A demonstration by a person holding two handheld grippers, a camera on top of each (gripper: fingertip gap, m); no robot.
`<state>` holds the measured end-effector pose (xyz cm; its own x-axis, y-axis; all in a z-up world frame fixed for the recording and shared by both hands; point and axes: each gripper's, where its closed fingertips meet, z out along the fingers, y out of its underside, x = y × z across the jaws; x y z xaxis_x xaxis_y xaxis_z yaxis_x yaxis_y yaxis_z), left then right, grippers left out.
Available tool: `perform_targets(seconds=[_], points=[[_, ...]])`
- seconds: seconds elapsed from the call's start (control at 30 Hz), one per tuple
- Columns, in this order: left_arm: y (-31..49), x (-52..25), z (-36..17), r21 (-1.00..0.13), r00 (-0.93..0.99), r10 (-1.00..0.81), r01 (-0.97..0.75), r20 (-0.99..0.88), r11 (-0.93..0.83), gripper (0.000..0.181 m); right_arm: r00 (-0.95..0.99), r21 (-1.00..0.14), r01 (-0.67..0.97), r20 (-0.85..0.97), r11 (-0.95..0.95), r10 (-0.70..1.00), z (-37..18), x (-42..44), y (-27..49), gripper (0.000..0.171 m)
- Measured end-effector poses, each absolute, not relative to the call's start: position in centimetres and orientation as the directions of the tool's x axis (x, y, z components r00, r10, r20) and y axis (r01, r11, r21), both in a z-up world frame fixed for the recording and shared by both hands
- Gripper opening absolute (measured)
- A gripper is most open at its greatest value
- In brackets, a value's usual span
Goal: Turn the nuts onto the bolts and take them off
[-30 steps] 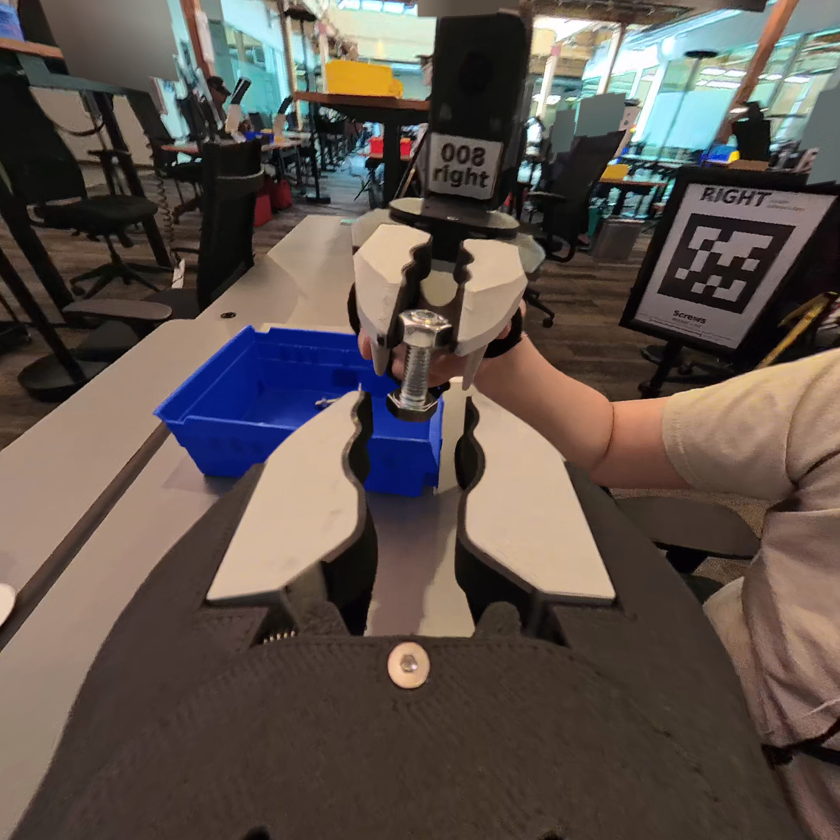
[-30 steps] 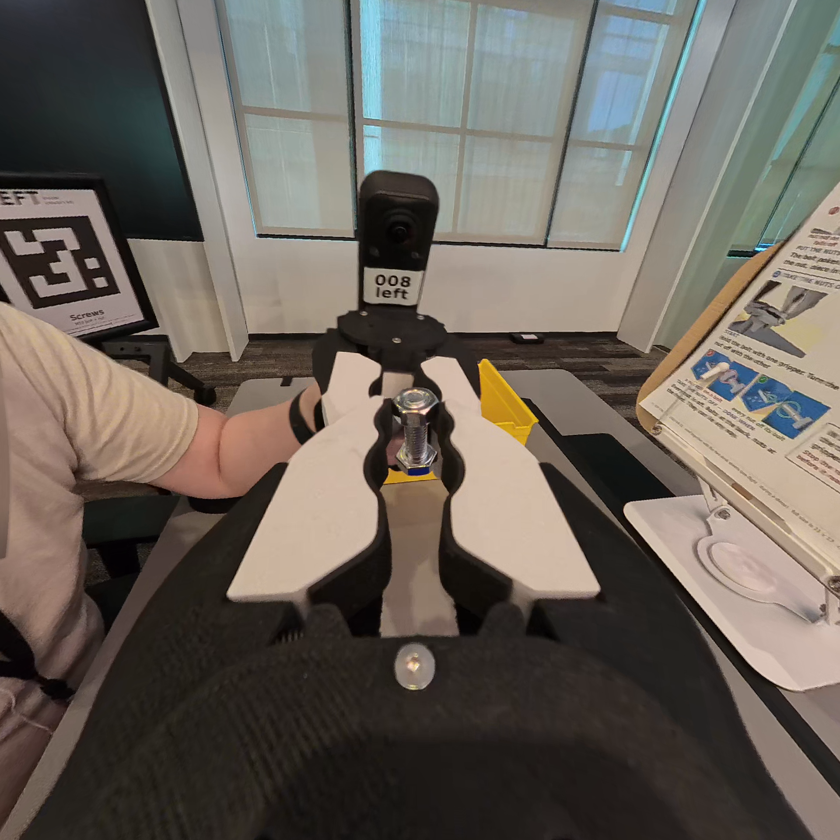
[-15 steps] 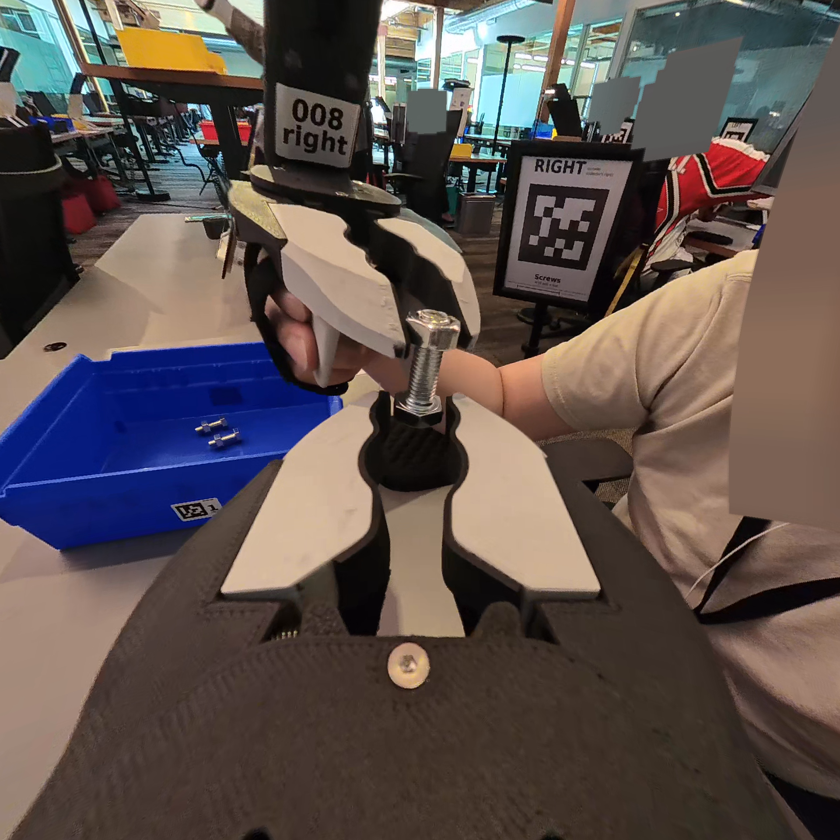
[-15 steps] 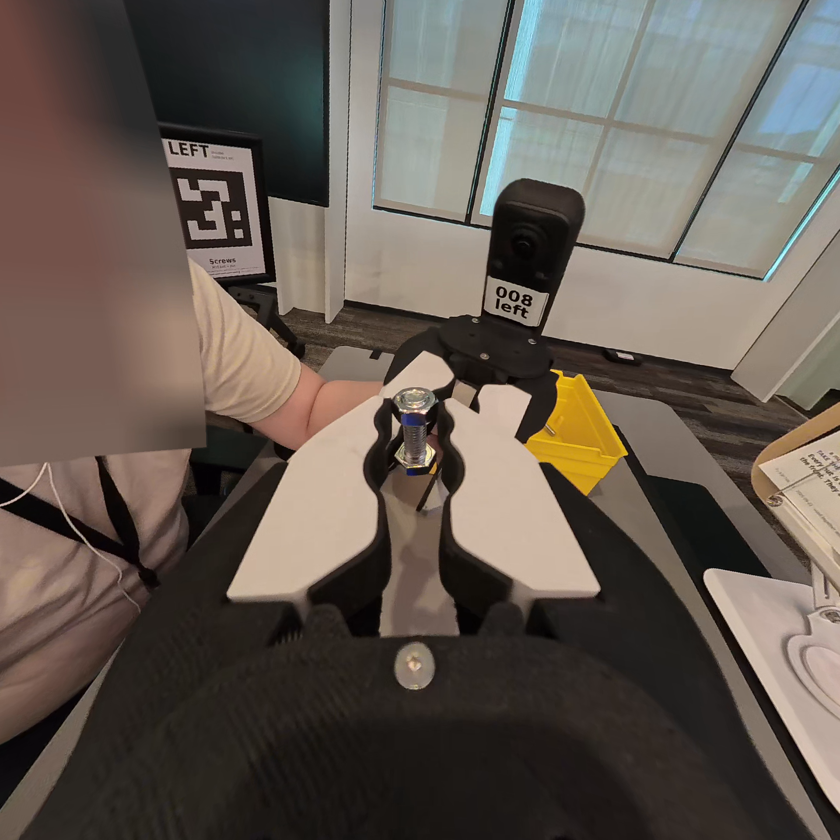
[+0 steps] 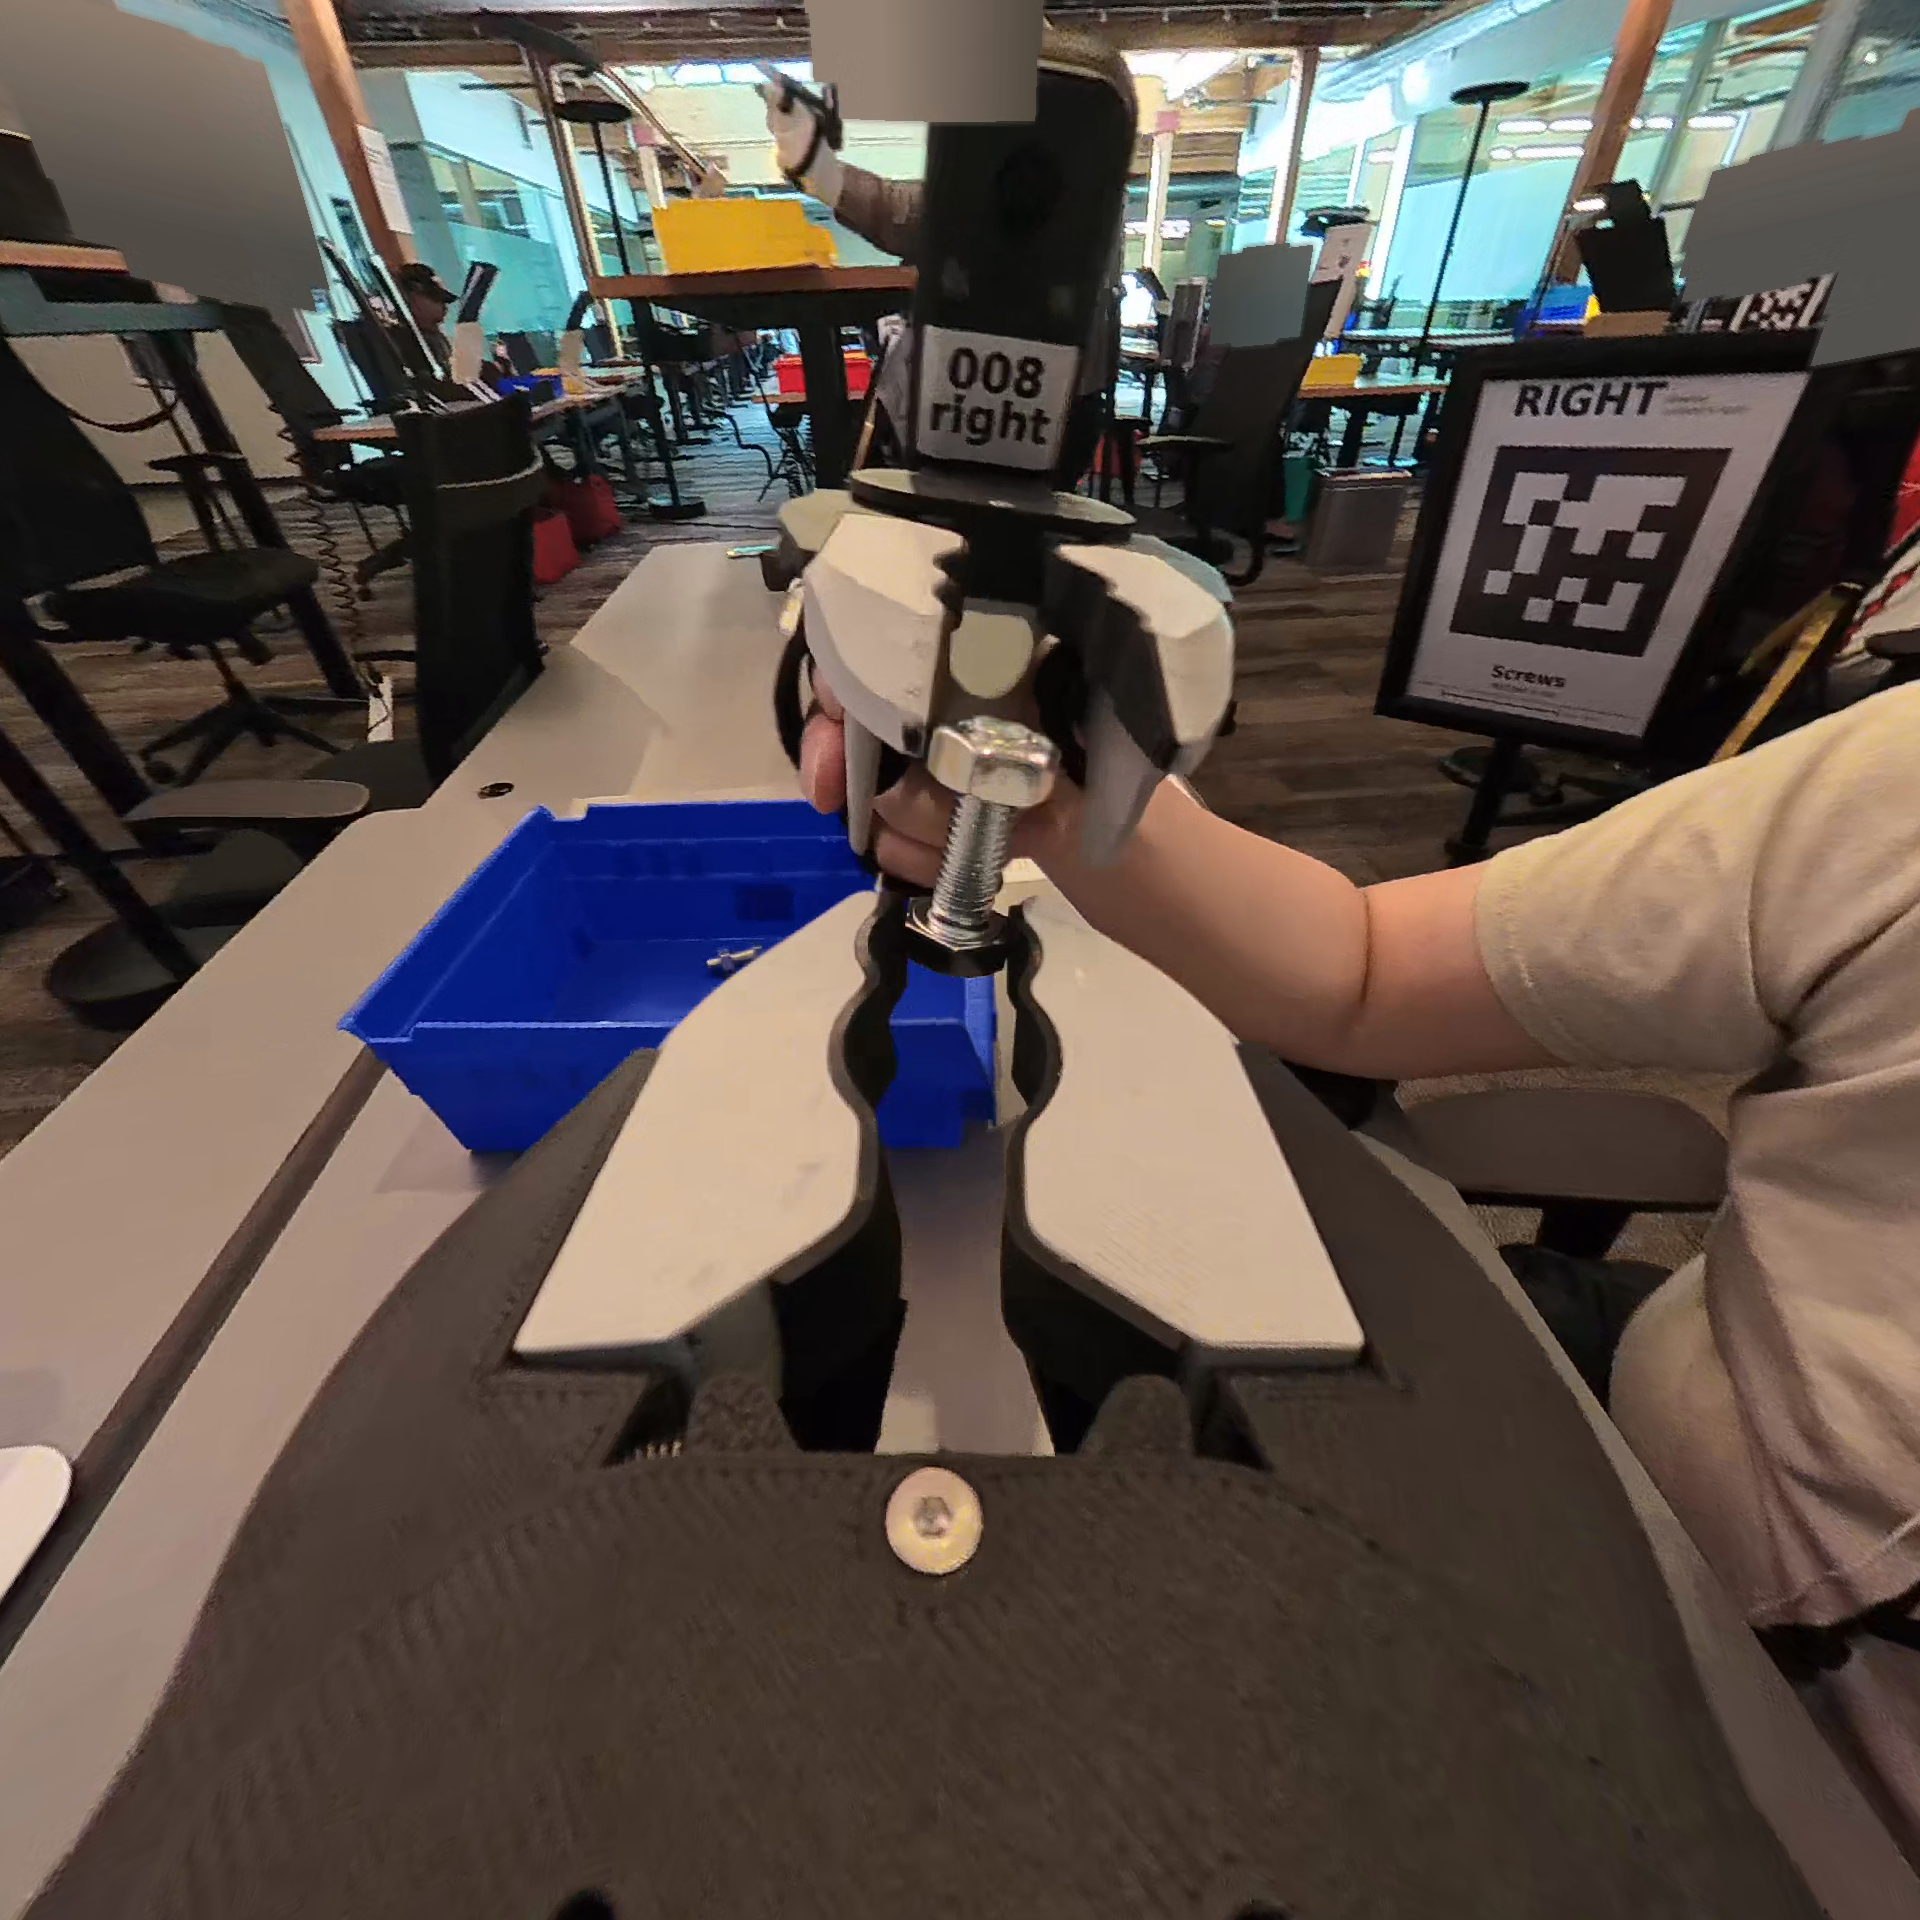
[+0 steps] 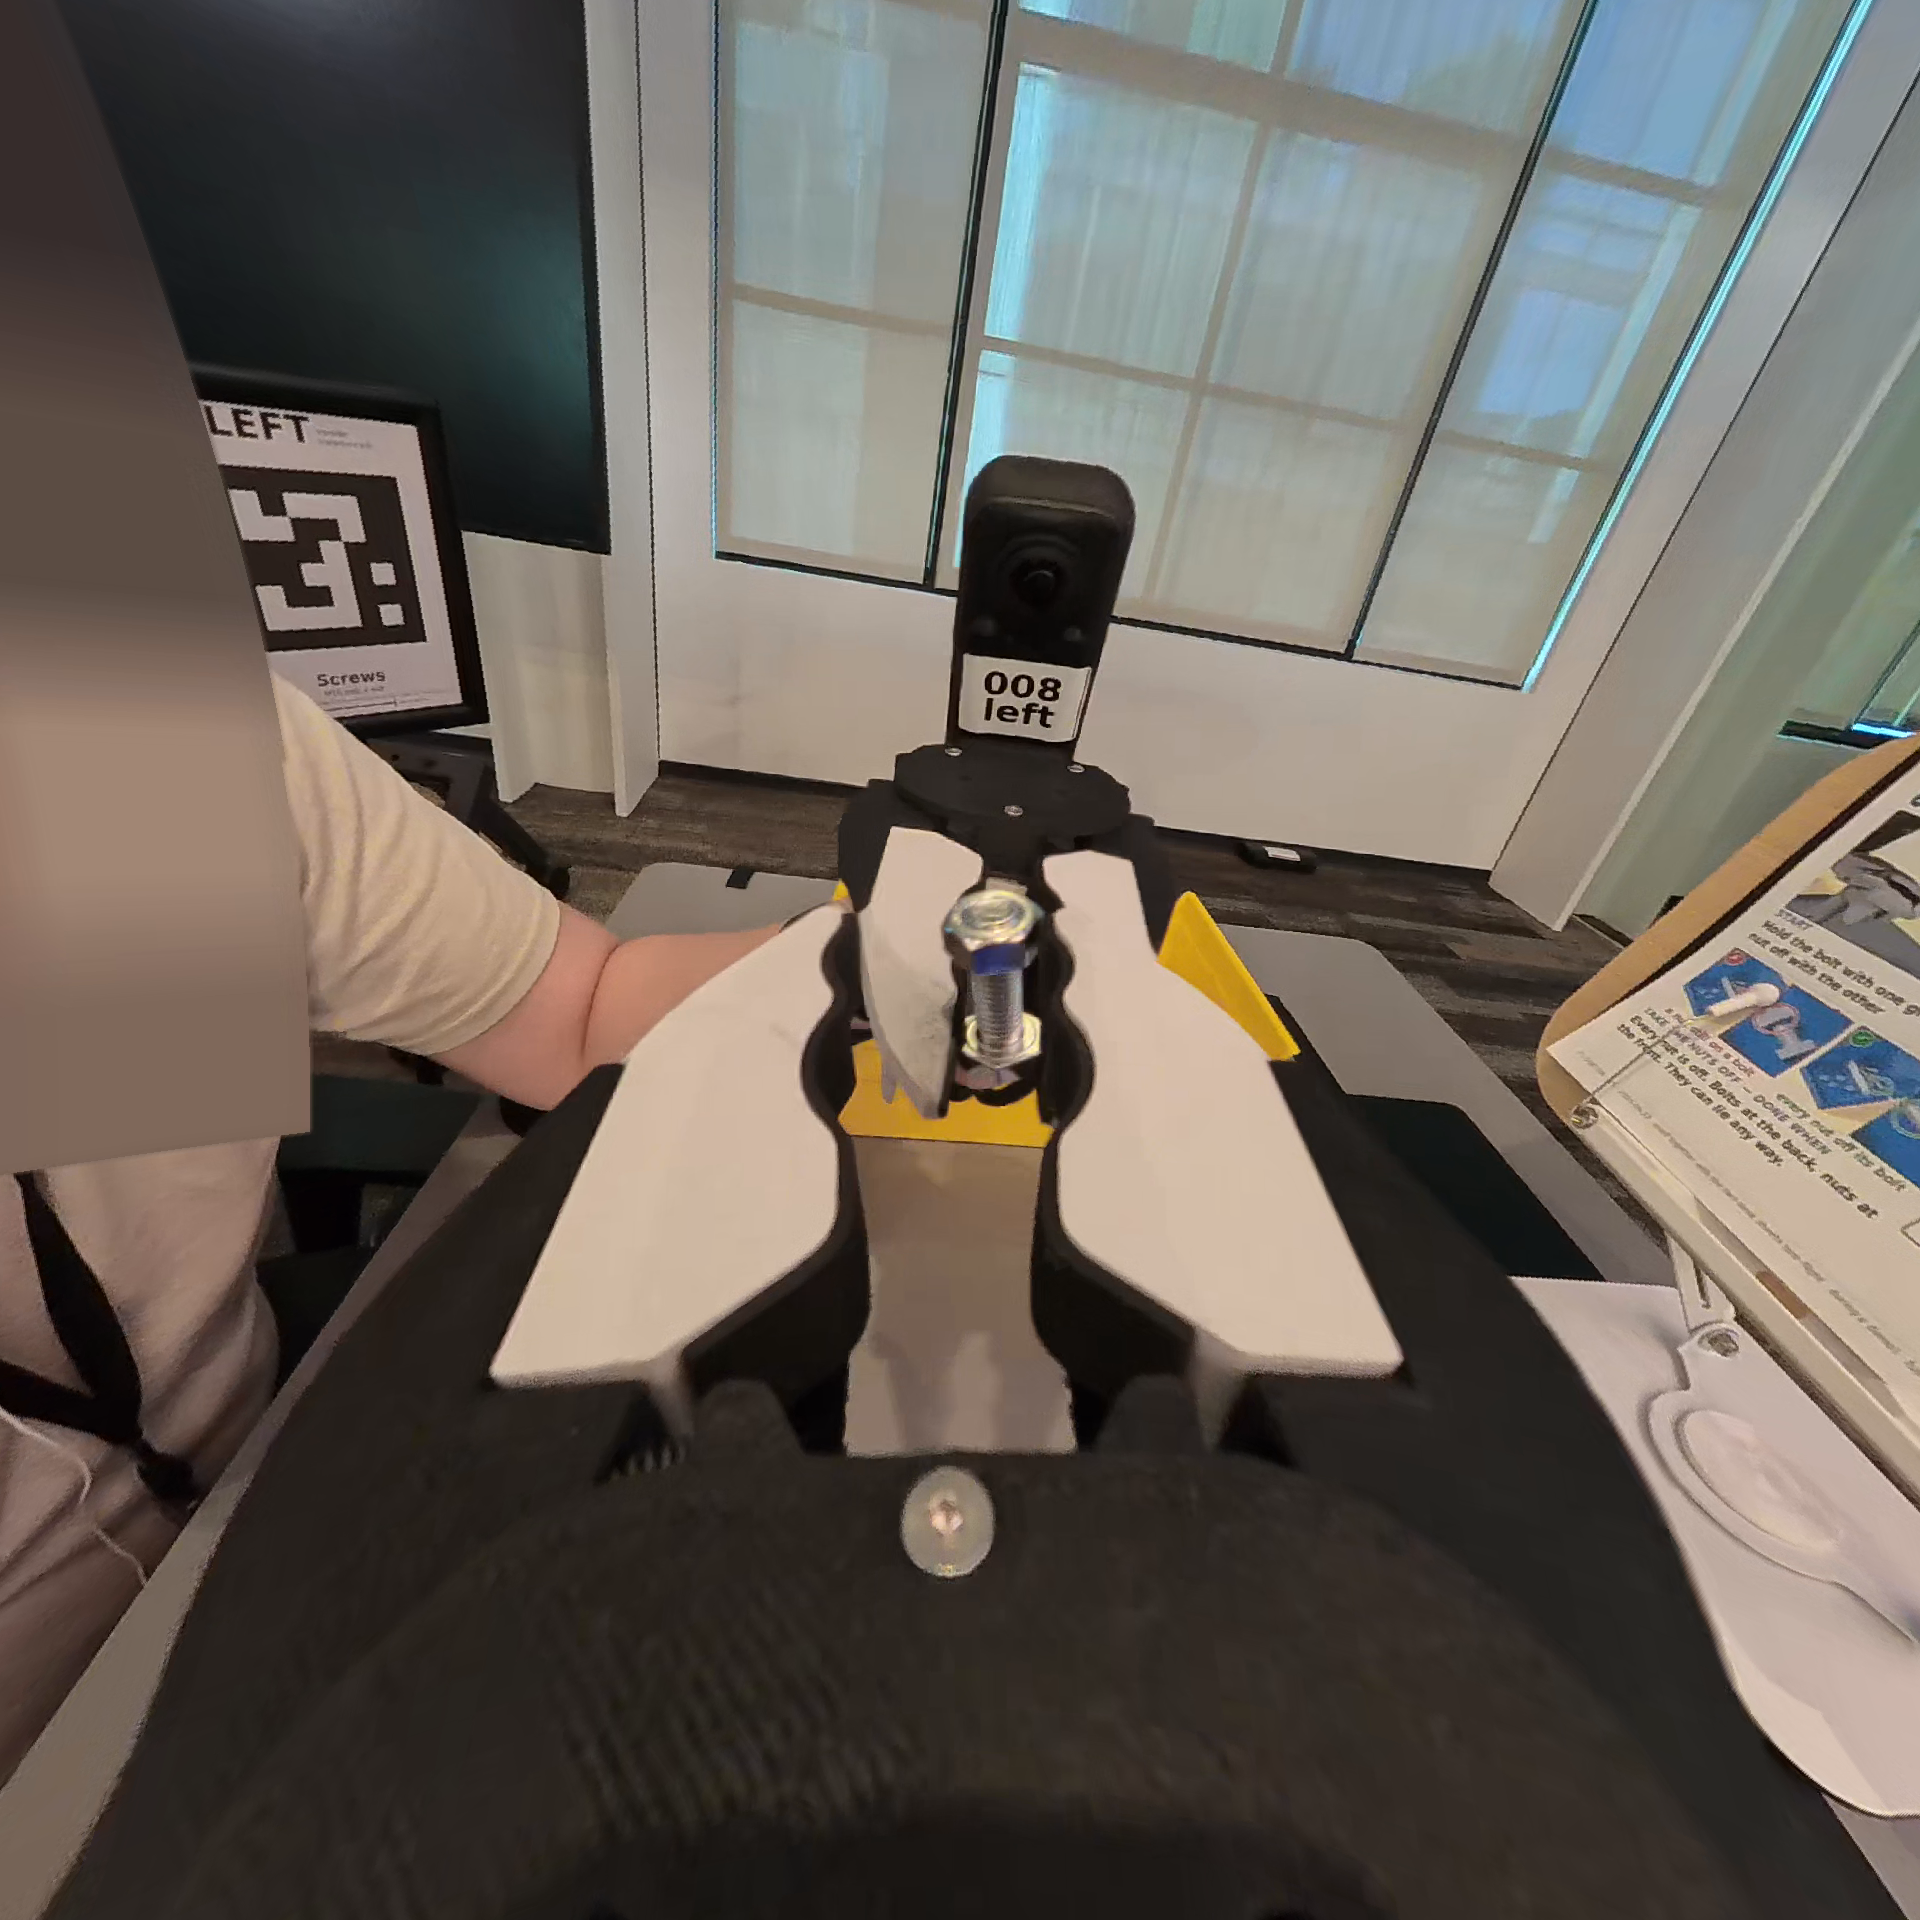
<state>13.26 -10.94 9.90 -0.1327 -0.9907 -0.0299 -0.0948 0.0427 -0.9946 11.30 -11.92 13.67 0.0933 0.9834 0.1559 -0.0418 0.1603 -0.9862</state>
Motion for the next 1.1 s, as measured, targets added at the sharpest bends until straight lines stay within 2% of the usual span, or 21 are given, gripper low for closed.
perform_targets(seconds=[0.1,0.17,0.2,0.3,0.37,0.43,0.47,0.5,0.53,0.57,0.6,0.63,0.73,0.9,1.03,1.1], points=[[-10.1,13.1,10.2,-0.997,-0.084,-0.996,-0.081,-0.006,0.013,0.019,0.121,-0.985,-0.024,0.165,0.169,0.979,13.7,11.6,-11.7,0.034],[-9.4,12.9,10.5,-0.998,-0.061,-0.998,-0.062,0.025,-0.022,0.019,0.076,-0.985,-0.030,0.166,0.168,0.983,13.9,11.8,-12.5,0.020],[-9.2,12.8,10.5,-0.998,-0.057,-0.998,-0.059,0.039,-0.035,0.019,0.097,-0.984,-0.042,0.166,0.171,0.981,14.2,11.8,-12.3,0.019],[-9.4,12.8,10.7,-0.998,-0.065,-0.997,-0.052,0.037,-0.034,0.019,0.238,-0.977,-0.080,0.173,0.197,0.956,15.1,11.9,-10.6,0.033],[-9.7,13.0,10.6,-0.998,-0.073,-0.997,-0.059,0.027,-0.023,0.019,0.239,-0.978,-0.047,0.186,0.203,0.953,14.6,11.3,-10.6,0.045],[-9.5,13.1,10.5,-0.998,-0.049,-0.999,-0.064,0.018,-0.015,0.019,0.216,-0.977,-0.002,0.210,0.215,0.954,14.0,10.8,-11.1,0.045],[-9.1,13.0,10.6,-0.998,-0.028,-0.999,-0.060,0.022,-0.020,0.019,0.216,-0.974,0.014,0.225,0.227,0.950,13.9,10.7,-11.2,0.051],[-8.6,12.8,10.7,-0.998,-0.006,-0.999,-0.052,0.038,-0.038,0.019,0.192,-0.970,0.031,0.243,0.241,0.951,13.7,10.7,-11.7,0.049],[-8.0,12.5,10.9,-0.997,0.021,-0.998,-0.038,0.065,-0.066,0.019,0.123,-0.967,0.039,0.254,0.251,0.959,13.5,10.7,-12.8,0.024],[-7.6,12.2,11.0,-0.996,0.024,-0.996,-0.022,0.090,-0.091,0.019,0.088,-0.968,0.029,0.250,0.248,0.964,13.6,10.7,-13.4,0.015],[-7.7,12.1,11.1,-0.994,-0.002,-0.994,-0.013,0.107,-0.107,0.019,0.130,-0.970,0.010,0.242,0.243,0.961,14.2,10.9,-13.0,0.016],[-7.9,12.1,11.1,-0.993,-0.028,-0.993,-0.010,0.116,-0.115,0.019,0.205,-0.970,-0.010,0.236,0.243,0.950,14.7,11.1,-12.0,0.019],[-9.0,12.8,10.7,-0.995,-0.056,-0.994,-0.046,0.091,-0.088,0.019,0.323,-0.970,-0.005,0.229,0.244,0.918,14.6,11.1,-10.0,0.052],[-8.5,13.1,10.6,-0.994,-0.005,-0.995,-0.045,0.100,-0.099,0.019,0.282,-0.972,0.064,0.235,0.226,0.930,13.3,10.1,-10.1,0.058],[-6.7,11.6,11.3,-0.988,0.043,-0.987,0.005,0.157,-0.157,0.019,0.208,-0.974,0.026,0.226,0.225,0.952,13.9,10.6,-11.4,0.025],[-7.2,11.5,11.7,-0.980,-0.008,-0.980,0.022,0.197,-0.197,0.019,0.289,-0.977,-0.015,0.199,0.212,0.936,14.6,11.2,-10.0,0.027]])
